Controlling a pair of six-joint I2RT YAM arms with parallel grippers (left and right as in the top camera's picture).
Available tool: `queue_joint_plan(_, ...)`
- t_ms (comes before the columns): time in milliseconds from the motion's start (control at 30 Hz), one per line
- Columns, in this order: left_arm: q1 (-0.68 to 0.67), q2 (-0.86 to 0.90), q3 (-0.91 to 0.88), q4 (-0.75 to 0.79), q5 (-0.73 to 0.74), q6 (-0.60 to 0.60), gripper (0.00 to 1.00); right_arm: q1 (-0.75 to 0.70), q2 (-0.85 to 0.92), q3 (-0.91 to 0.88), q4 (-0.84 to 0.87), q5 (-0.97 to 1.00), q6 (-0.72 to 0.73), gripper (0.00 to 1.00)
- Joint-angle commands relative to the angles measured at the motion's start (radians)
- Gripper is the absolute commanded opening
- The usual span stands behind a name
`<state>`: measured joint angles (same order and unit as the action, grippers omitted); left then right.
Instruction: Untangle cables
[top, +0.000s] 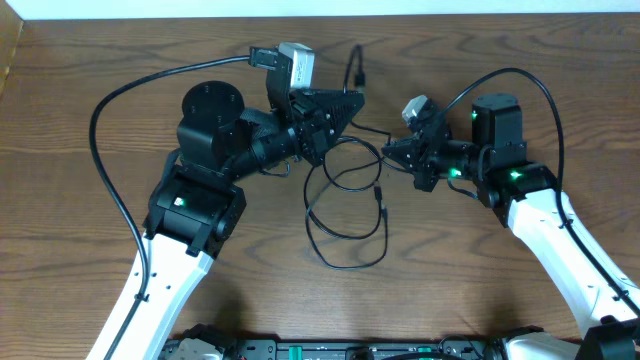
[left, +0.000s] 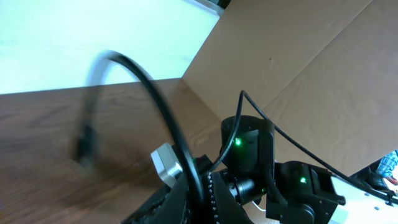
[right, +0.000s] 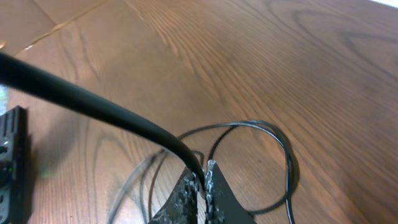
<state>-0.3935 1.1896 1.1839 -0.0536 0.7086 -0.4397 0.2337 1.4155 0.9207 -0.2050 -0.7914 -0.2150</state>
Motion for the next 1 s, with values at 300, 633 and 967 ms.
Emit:
queue_joint_plan(300,0.005,-0.002,-0.005,-0.063,-0.004,0.089,0.12,-0.058,-0.039,0.009,-0.008,0.037,0.175,0.01)
queue_joint_plan(633,0.005,-0.001,-0.005,-0.158,-0.077,0.127,0.12,-0.085,-0.224,0.015,-0.018,0.034,0.211,0.01)
queue_joint_plan(967,0.005,0.0,-0.005,-0.316,-0.186,0.185,0.17,-0.098,-0.404,0.015,-0.02,0.034,0.237,0.01)
